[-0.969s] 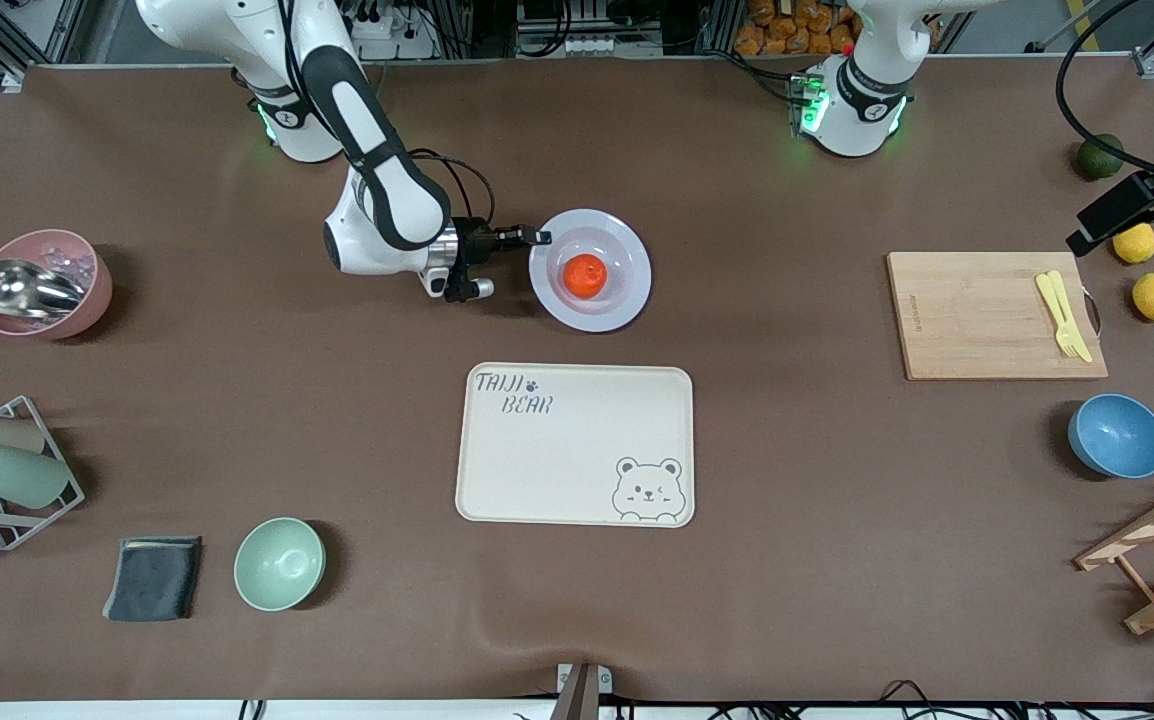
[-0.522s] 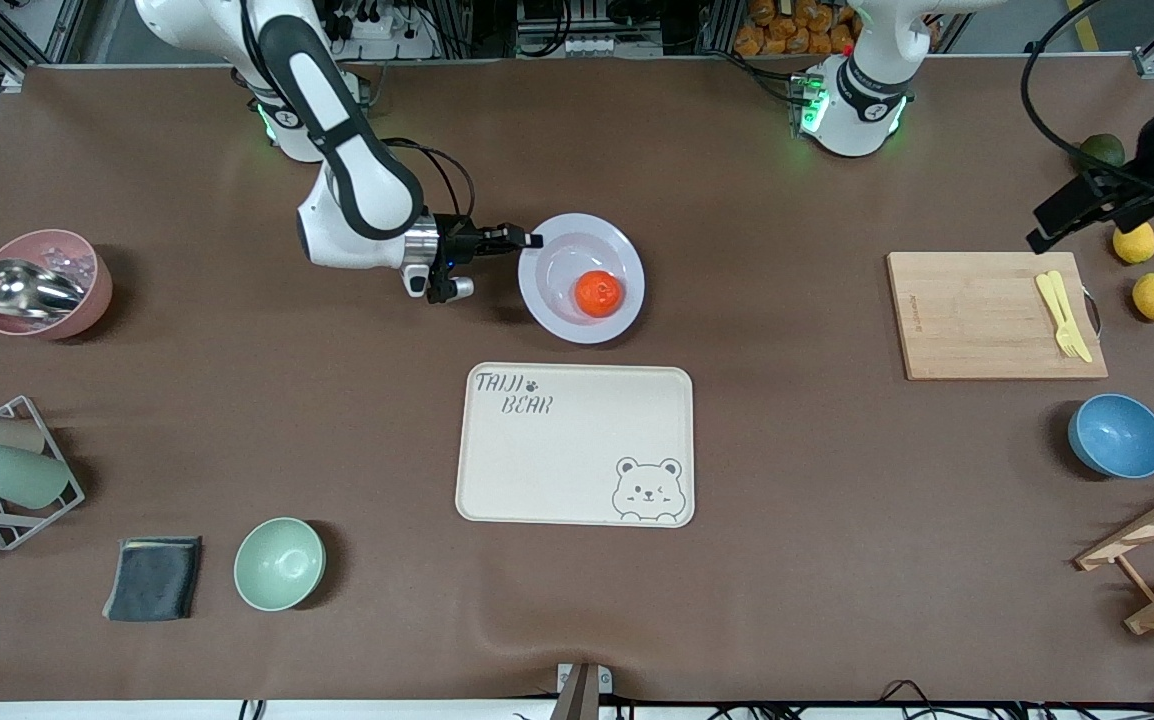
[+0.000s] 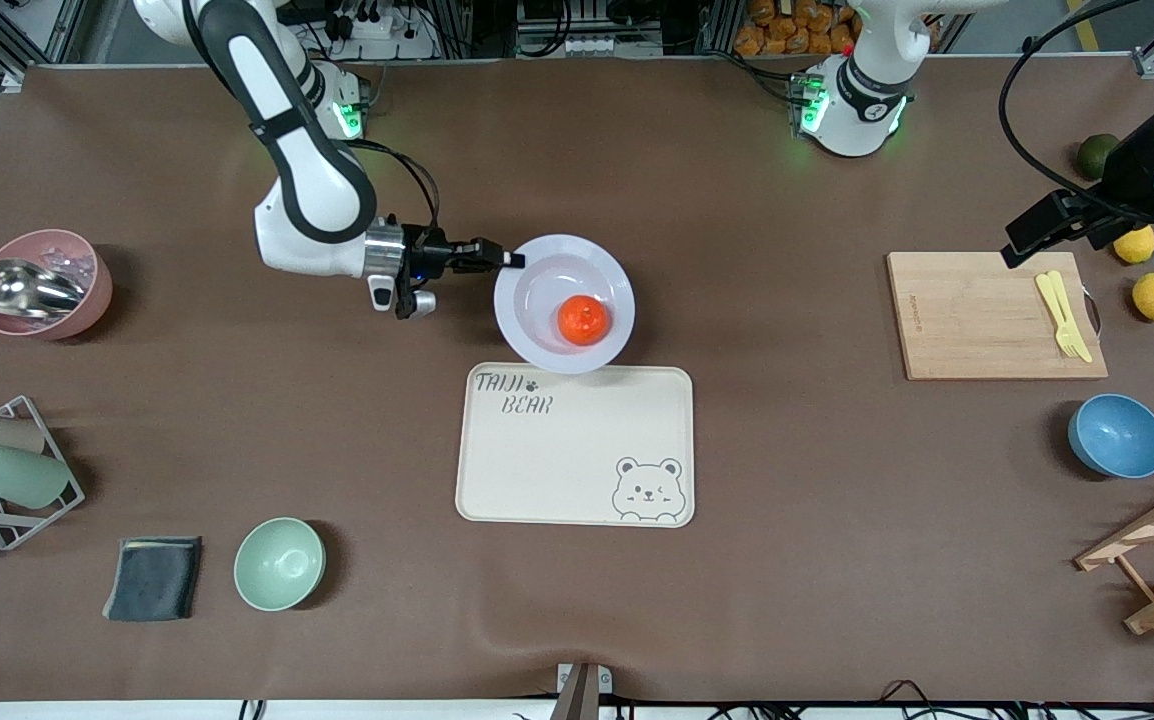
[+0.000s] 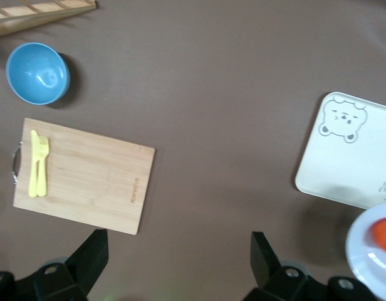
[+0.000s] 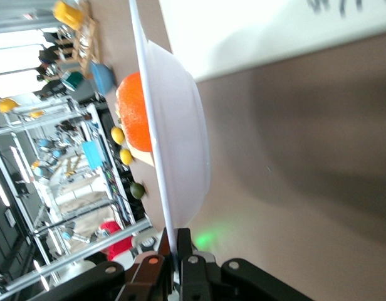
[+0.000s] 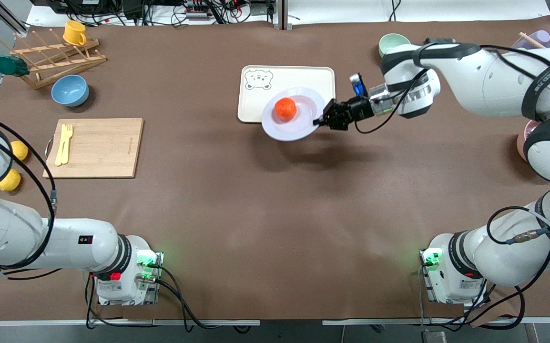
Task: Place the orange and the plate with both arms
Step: 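Lift the plate with the right gripper and move it onto the tray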
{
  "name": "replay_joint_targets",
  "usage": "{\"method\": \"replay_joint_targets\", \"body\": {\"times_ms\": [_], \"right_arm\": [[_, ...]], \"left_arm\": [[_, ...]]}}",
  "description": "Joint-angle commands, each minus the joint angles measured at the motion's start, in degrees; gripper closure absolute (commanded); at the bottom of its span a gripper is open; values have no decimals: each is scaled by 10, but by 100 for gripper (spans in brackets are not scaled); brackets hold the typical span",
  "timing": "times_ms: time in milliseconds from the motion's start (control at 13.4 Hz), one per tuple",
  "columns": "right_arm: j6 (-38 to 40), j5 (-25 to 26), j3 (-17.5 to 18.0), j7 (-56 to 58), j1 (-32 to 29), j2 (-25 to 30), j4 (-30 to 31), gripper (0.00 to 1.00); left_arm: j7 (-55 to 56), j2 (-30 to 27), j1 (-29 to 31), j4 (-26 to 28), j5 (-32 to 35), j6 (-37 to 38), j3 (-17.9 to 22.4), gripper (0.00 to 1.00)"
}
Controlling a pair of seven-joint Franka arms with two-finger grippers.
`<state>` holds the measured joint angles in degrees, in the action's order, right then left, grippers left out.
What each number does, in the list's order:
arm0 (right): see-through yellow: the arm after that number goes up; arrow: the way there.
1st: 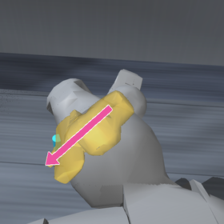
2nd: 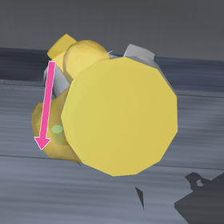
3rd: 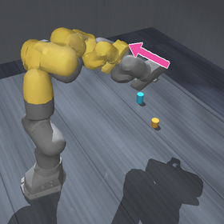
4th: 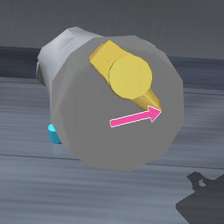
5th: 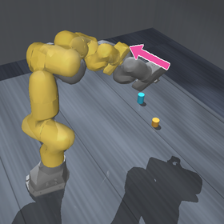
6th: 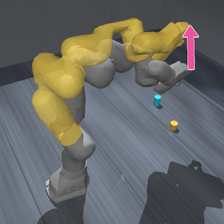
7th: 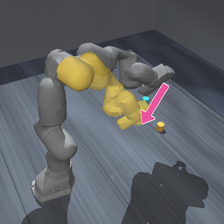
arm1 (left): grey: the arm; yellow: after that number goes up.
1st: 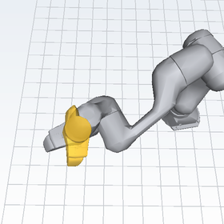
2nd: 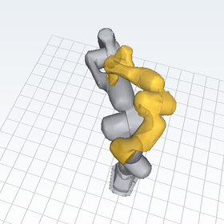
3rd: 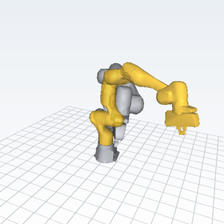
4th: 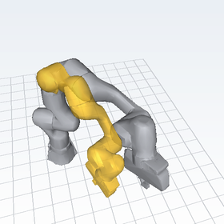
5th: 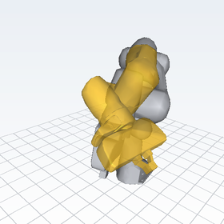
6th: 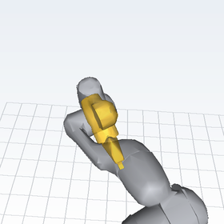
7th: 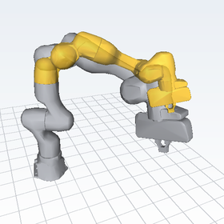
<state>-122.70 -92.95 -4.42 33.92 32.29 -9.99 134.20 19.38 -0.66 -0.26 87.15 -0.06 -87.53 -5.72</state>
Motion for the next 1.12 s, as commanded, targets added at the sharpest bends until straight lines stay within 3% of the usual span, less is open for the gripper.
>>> {"method": "replay_joint_targets", "body": {"times_ms": [0,224,522,745,1043], "right_arm": [[9,-14,6,-23,-26,-19,-47,100],[11,-24,6,-28,-47,-79,-119,100],[124,-38,6,-25,-90,-200,-236,100],[124,-38,6,16,-92,-266,-302,100],[120,-39,6,105,-85,-318,-324,100]], "left_arm": [[-8,-4,-4,-2,30,2,-2,0],[-18,-4,-2,-1,23,2,-4,0],[-19,0,-4,2,21,0,-4,0],[-19,1,-4,4,21,0,-4,0],[-19,1,-3,6,21,0,-4,0]]}}
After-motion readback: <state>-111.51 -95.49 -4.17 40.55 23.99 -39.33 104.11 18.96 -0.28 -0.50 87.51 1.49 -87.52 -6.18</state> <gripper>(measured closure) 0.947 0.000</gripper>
